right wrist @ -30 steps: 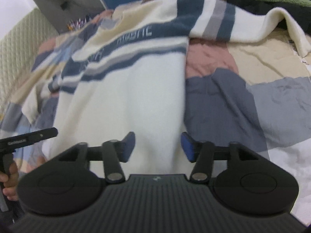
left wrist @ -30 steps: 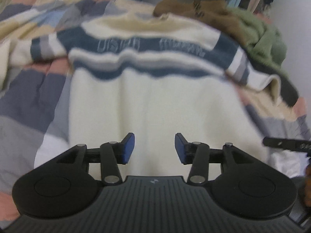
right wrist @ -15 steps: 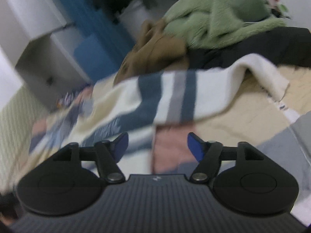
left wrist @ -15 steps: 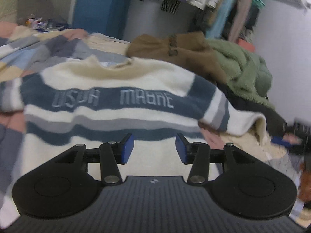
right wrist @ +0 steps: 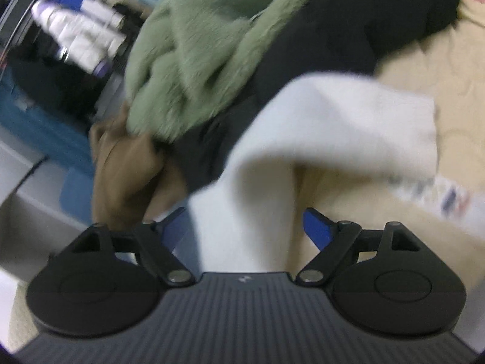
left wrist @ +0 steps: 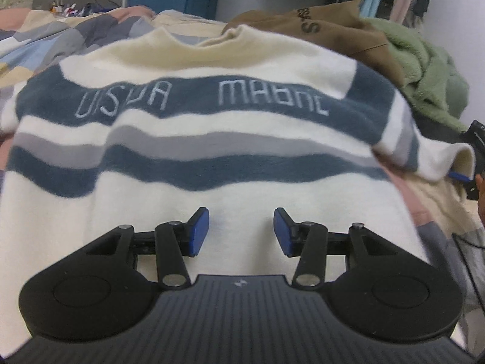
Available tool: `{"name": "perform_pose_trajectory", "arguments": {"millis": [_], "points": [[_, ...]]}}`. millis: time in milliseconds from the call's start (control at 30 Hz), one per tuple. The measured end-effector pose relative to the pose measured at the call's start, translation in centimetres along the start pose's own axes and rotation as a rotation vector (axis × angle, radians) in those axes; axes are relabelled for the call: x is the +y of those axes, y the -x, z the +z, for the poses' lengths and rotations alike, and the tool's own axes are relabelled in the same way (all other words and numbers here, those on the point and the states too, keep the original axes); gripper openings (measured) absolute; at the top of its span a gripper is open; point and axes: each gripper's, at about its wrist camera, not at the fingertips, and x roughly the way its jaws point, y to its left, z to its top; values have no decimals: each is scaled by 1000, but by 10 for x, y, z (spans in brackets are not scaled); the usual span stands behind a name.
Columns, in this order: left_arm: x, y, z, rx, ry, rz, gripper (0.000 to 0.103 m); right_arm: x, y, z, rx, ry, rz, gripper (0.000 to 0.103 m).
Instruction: Fold large clothes
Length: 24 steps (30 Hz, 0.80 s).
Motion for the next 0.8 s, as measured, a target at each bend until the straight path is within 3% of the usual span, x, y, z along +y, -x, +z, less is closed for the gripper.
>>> {"name": "perform_pose_trajectory", "arguments": {"millis": [233,333,367,400,433,467,500,600,667,800], "points": [[5,-4,-1,6,9,34,53,-35,-17,41,-155,-56,-46,82],[4,-1,-2,8,2,43,53,-41,-15,54,-214,7,-75,71],[4,-1,-2,8,-2,46,53,-42,-17,58,-214,16,-75,60],[4,-1,-2,8,-9,50,53,-43,-18,63,-207,27,-89,41],[4,-1,-3,10,-11,55,53,-40,-23,70,-200,43,-111,35],[4,0,-3,13,-11,57,53,-39,-22,74,-195,64,-129,18],[4,1,-3,14,-9,57,53,-36,-21,77,-195,89,-148,13],[5,8,-2,14,2,63,54,-21,-10,88,-221,186,-173,12],[4,13,-1,19,0,75,60,-4,2,92,-260,274,-167,12],[-4,32,3,-9,-52,117,81,52,29,87,-328,498,-128,12]]}}
